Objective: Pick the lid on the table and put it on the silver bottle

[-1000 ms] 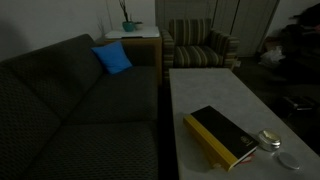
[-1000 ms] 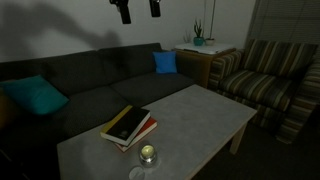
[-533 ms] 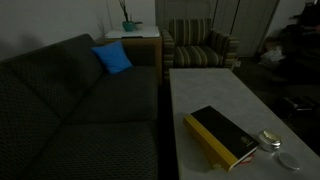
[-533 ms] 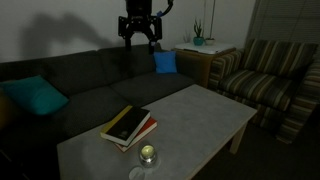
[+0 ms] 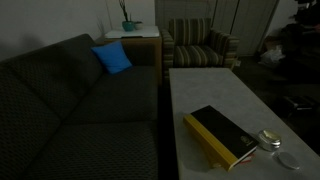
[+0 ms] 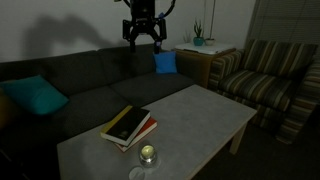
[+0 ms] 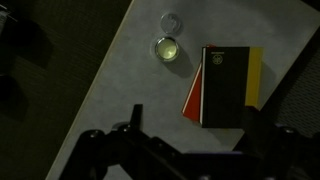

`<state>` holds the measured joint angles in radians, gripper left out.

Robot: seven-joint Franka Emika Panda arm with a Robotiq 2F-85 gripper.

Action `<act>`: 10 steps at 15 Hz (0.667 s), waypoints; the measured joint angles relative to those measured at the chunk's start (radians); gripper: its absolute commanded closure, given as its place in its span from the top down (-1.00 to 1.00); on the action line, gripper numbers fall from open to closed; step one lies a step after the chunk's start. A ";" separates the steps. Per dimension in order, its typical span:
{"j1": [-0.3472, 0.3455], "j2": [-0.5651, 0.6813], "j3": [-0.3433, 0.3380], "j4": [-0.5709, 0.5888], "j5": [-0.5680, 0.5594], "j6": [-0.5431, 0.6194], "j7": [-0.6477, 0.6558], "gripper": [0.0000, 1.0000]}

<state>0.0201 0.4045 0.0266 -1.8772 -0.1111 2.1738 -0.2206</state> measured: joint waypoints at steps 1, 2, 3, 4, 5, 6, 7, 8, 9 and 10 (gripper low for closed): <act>0.006 0.030 0.000 0.015 -0.023 -0.001 0.000 1.00; 0.011 0.071 0.000 0.031 -0.041 -0.001 -0.002 1.00; 0.015 0.118 0.001 0.046 -0.053 0.000 -0.008 1.00; 0.015 0.169 0.002 0.060 -0.055 0.006 -0.026 1.00; 0.013 0.220 0.004 0.070 -0.055 0.022 -0.051 1.00; 0.008 0.270 0.007 0.078 -0.054 0.041 -0.077 1.00; 0.000 0.317 0.011 0.084 -0.050 0.063 -0.106 1.00; -0.011 0.360 0.015 0.090 -0.048 0.083 -0.131 1.00; -0.026 0.399 0.020 0.094 -0.045 0.098 -0.158 1.00; -0.042 0.435 0.025 0.099 -0.040 0.107 -0.185 1.00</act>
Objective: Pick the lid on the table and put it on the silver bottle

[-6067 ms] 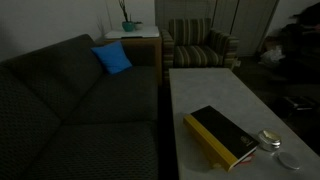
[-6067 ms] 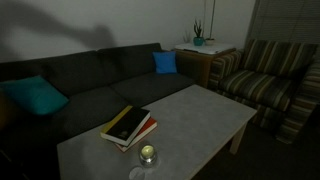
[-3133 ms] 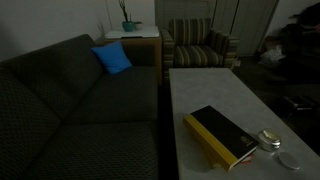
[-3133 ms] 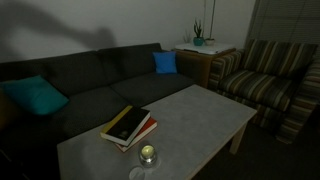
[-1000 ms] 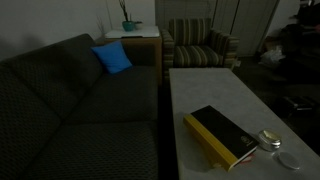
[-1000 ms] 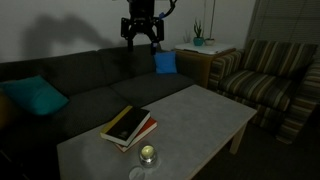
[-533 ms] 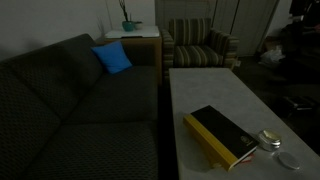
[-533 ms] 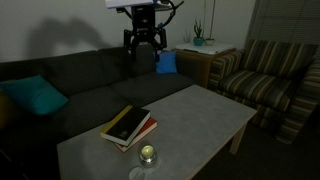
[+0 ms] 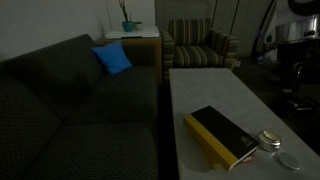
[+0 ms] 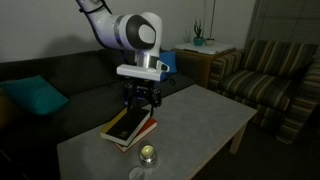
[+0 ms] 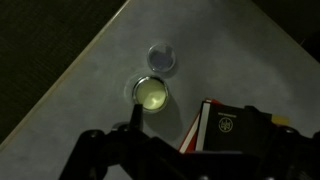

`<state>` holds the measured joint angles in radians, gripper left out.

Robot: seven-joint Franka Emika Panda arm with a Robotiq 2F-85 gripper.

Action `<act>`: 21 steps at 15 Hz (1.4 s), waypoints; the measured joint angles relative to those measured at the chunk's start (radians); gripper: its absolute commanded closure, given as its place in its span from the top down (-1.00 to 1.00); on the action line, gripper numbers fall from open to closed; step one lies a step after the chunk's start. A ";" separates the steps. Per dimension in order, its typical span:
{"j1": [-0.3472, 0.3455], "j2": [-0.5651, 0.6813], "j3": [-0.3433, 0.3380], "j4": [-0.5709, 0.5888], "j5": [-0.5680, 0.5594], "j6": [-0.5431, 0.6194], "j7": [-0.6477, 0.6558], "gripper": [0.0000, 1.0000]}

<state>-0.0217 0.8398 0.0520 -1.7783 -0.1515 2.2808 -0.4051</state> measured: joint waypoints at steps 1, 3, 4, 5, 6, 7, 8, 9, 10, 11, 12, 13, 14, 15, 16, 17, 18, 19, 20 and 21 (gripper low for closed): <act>-0.018 0.033 0.008 0.005 0.006 0.002 -0.029 1.00; -0.057 0.097 0.028 0.017 0.015 -0.001 -0.089 1.00; -0.076 0.127 0.039 0.025 0.019 -0.008 -0.118 1.00; -0.092 0.152 0.048 0.035 0.022 -0.023 -0.143 1.00; -0.104 0.168 0.056 0.049 0.023 -0.050 -0.164 1.00; -0.114 0.175 0.063 0.061 0.025 -0.073 -0.179 1.00; -0.120 0.176 0.067 0.071 0.026 -0.089 -0.187 1.00; -0.123 0.175 0.070 0.078 0.027 -0.095 -0.190 1.00; -0.123 0.175 0.071 0.082 0.027 -0.098 -0.190 1.00; -0.123 0.175 0.073 0.083 0.027 -0.099 -0.190 1.00; -0.122 0.175 0.073 0.084 0.027 -0.099 -0.190 1.00; -0.117 0.176 0.069 0.084 0.021 -0.099 -0.184 1.00; -0.109 0.177 0.064 0.085 0.015 -0.099 -0.174 1.00; -0.099 0.183 0.058 0.088 0.007 -0.099 -0.162 1.00; -0.090 0.196 0.053 0.094 0.001 -0.099 -0.153 1.00; -0.082 0.216 0.049 0.105 -0.001 -0.099 -0.146 1.00; -0.076 0.240 0.045 0.117 -0.003 -0.097 -0.142 1.00; -0.073 0.269 0.044 0.131 -0.006 -0.095 -0.141 1.00; -0.073 0.301 0.043 0.146 -0.008 -0.091 -0.141 1.00; -0.074 0.335 0.040 0.164 -0.008 -0.086 -0.142 1.00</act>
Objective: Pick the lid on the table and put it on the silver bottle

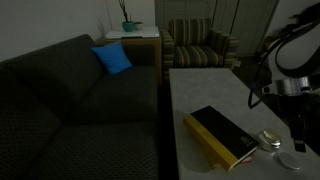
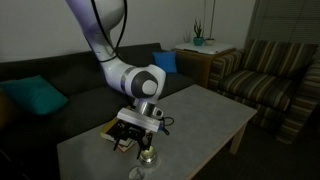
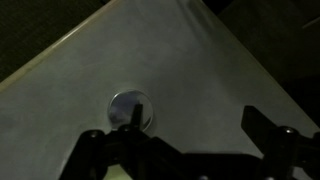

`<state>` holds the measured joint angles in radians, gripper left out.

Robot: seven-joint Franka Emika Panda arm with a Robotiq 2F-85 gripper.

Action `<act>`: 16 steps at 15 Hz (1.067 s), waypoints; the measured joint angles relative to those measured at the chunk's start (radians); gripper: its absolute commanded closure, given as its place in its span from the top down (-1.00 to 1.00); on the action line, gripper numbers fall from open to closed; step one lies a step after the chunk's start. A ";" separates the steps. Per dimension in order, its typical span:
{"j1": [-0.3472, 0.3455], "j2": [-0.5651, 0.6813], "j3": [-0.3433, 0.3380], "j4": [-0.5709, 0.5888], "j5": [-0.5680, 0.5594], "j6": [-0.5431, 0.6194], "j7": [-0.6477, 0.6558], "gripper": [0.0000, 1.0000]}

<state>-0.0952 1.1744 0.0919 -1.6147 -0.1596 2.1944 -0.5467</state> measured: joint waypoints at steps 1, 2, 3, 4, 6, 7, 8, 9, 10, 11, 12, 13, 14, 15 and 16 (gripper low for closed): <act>-0.002 0.032 -0.003 0.017 0.000 0.004 -0.001 1.00; -0.006 0.063 -0.005 0.036 0.000 0.008 -0.004 1.00; -0.012 0.094 -0.006 0.054 0.000 0.010 -0.008 1.00; -0.020 0.120 -0.006 0.069 0.000 0.015 -0.011 1.00; -0.037 0.161 -0.008 0.094 0.000 0.036 -0.013 1.00; -0.045 0.175 -0.008 0.105 0.000 0.041 -0.013 1.00; -0.051 0.182 -0.008 0.112 0.000 0.043 -0.013 1.00; -0.054 0.184 -0.008 0.116 0.000 0.043 -0.013 1.00; -0.053 0.184 -0.008 0.118 0.000 0.042 -0.013 1.00; -0.051 0.184 -0.008 0.118 0.000 0.042 -0.012 1.00; -0.046 0.184 -0.008 0.119 0.000 0.044 -0.004 1.00; -0.042 0.185 -0.007 0.120 0.005 0.058 0.012 1.00; -0.042 0.188 -0.003 0.121 0.018 0.086 0.034 1.00; -0.044 0.194 0.002 0.124 0.040 0.118 0.059 1.00; -0.048 0.201 0.005 0.125 0.062 0.151 0.082 1.00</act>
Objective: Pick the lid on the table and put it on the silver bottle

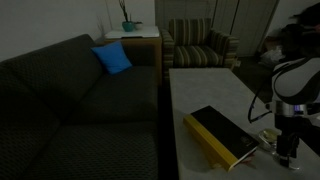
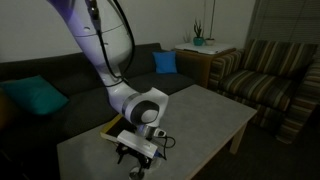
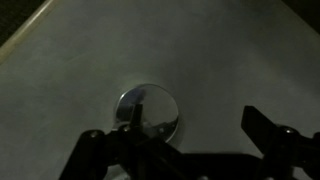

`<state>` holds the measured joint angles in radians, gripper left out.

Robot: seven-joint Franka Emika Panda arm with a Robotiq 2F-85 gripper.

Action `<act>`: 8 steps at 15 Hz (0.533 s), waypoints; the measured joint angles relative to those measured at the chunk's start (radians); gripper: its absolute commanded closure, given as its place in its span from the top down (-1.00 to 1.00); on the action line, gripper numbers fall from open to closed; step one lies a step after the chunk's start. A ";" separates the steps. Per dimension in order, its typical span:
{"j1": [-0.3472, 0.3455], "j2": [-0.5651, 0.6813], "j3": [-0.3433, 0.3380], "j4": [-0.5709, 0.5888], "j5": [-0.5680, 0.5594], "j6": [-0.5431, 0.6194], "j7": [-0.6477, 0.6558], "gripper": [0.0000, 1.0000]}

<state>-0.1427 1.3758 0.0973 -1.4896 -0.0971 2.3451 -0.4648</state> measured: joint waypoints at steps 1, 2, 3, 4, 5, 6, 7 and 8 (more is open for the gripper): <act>-0.001 0.009 0.001 0.001 0.023 0.037 0.027 1.00; -0.002 0.015 0.001 0.001 0.040 0.063 0.063 1.00; -0.002 0.015 0.000 0.000 0.054 0.082 0.104 1.00; -0.002 0.015 0.000 -0.002 0.068 0.101 0.146 1.00; -0.002 0.015 0.000 -0.004 0.080 0.126 0.187 1.00; -0.002 0.014 0.000 -0.008 0.089 0.148 0.223 1.00; -0.002 0.012 0.000 -0.016 0.094 0.173 0.252 1.00; -0.002 0.009 0.000 -0.028 0.097 0.205 0.272 1.00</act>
<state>-0.1448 1.3844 0.0969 -1.5174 -0.0006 2.5503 -0.1923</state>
